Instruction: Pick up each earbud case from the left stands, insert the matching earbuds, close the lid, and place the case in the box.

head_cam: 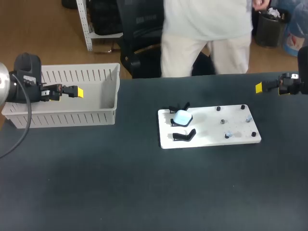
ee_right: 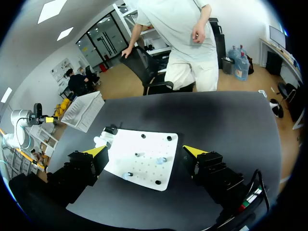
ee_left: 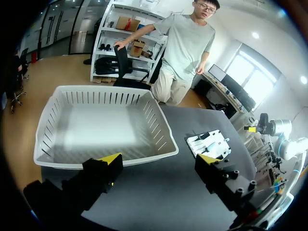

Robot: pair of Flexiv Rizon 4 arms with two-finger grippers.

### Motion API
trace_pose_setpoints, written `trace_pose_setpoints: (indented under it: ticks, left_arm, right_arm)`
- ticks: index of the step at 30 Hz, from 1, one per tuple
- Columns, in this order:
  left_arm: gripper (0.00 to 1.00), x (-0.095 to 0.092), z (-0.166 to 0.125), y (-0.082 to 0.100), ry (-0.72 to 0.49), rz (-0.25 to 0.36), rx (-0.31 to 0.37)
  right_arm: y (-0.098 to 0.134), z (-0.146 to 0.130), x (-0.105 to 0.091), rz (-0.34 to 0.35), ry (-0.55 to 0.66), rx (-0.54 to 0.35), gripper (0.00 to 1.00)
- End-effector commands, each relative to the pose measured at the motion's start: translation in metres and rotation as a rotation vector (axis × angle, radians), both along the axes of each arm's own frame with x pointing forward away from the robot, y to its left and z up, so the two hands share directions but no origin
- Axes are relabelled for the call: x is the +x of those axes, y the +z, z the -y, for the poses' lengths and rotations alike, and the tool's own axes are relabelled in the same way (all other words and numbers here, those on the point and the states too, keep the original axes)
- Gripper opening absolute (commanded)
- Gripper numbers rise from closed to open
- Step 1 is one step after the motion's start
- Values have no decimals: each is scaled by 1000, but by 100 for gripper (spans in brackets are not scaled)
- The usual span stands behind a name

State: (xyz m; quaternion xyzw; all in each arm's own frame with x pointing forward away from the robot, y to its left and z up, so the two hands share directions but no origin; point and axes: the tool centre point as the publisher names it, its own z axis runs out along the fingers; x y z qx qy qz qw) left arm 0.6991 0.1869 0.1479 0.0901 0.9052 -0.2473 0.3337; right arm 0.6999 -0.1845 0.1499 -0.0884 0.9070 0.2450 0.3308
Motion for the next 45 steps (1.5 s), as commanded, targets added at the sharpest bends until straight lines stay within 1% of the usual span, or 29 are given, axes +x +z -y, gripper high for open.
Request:
trace_pose_setpoints:
  ticks: [1, 34, 37, 39, 40, 44, 45]
  left_arm:
    - [100, 1, 2, 2, 5, -8, 9]
    - [100, 1, 2, 2, 5, -8, 9]
    - [100, 0, 12, 8, -88, 71, 31]
    - [100, 1, 16, 10, -128, 93, 30]
    - [100, 2, 19, 11, -159, 116, 30]
    - [100, 3, 30, 13, -256, 161, 27]
    - [100, 3, 34, 13, -292, 186, 30]
  right_arm:
    - [0, 0, 1, -1, 2, 0, 100]
    - [0, 0, 1, -1, 2, 0, 100]
    - [0, 0, 1, -1, 2, 0, 100]
    - [0, 0, 1, -1, 2, 0, 100]
    - [0, 0, 1, -1, 2, 0, 100]
    - [0, 0, 1, -1, 2, 0, 100]
    - [0, 0, 1, -1, 2, 0, 100]
